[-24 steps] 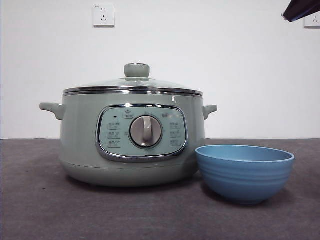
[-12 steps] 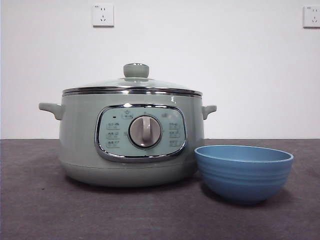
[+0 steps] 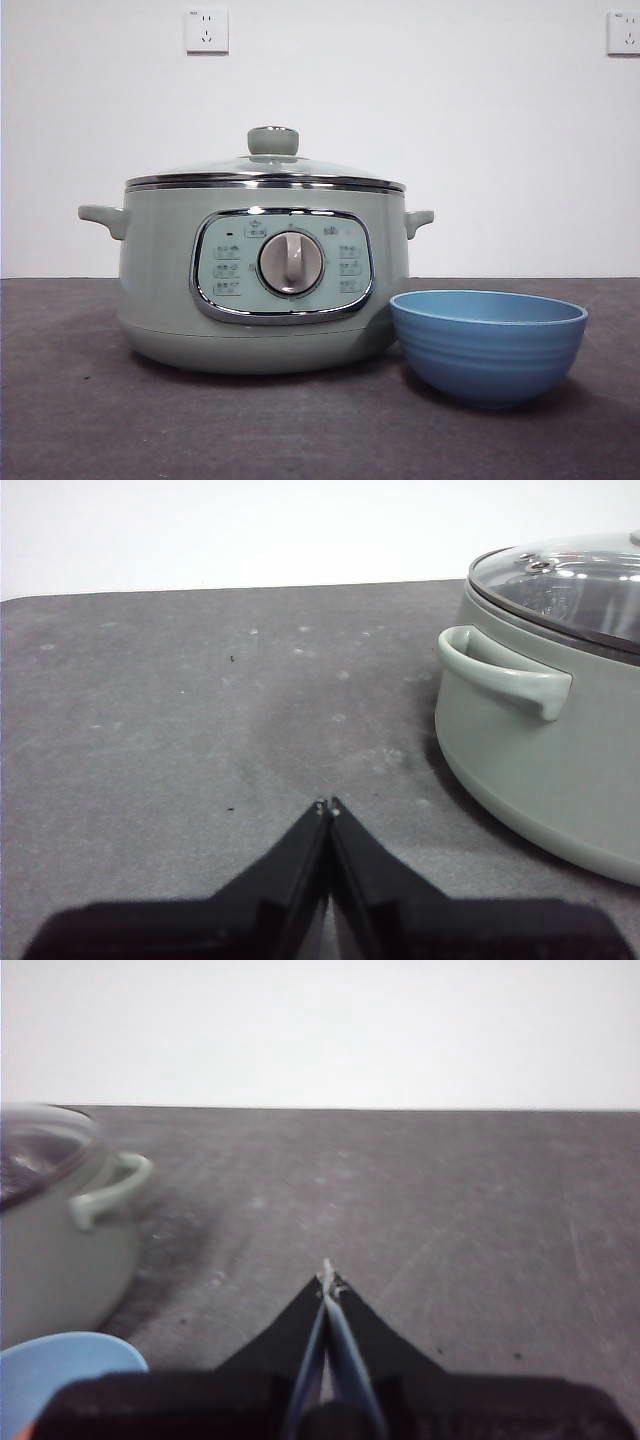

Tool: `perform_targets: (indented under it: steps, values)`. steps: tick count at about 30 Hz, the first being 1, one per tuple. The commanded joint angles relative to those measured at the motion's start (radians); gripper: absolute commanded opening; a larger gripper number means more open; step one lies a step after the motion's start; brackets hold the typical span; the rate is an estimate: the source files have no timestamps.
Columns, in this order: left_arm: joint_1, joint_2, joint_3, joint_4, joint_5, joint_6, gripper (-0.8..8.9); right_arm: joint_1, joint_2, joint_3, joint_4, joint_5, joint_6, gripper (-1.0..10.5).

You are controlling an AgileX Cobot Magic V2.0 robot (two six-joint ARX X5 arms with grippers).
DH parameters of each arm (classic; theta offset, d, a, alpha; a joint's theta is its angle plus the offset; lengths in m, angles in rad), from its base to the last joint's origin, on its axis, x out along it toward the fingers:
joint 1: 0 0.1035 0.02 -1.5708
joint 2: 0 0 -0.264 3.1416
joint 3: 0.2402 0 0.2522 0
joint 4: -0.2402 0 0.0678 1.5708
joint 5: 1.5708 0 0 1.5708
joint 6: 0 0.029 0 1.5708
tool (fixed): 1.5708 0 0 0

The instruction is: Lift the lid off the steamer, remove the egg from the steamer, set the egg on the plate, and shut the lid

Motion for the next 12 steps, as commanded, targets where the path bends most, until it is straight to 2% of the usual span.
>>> perform_targets:
  steps: [1, 9, 12]
  values:
    - [0.004, -0.002, -0.013, 0.003, 0.000, -0.007, -0.04, -0.004, -0.042, -0.042, 0.006, 0.009, 0.021, 0.0]
    - [0.004, -0.002, -0.013, 0.003, -0.001, -0.007, -0.04, -0.004, -0.095, -0.132, 0.001, 0.024, 0.103, 0.0]
    - [0.004, -0.002, -0.013, 0.003, 0.000, -0.007, -0.04, -0.004, -0.095, -0.132, -0.038, 0.025, 0.105, 0.0]
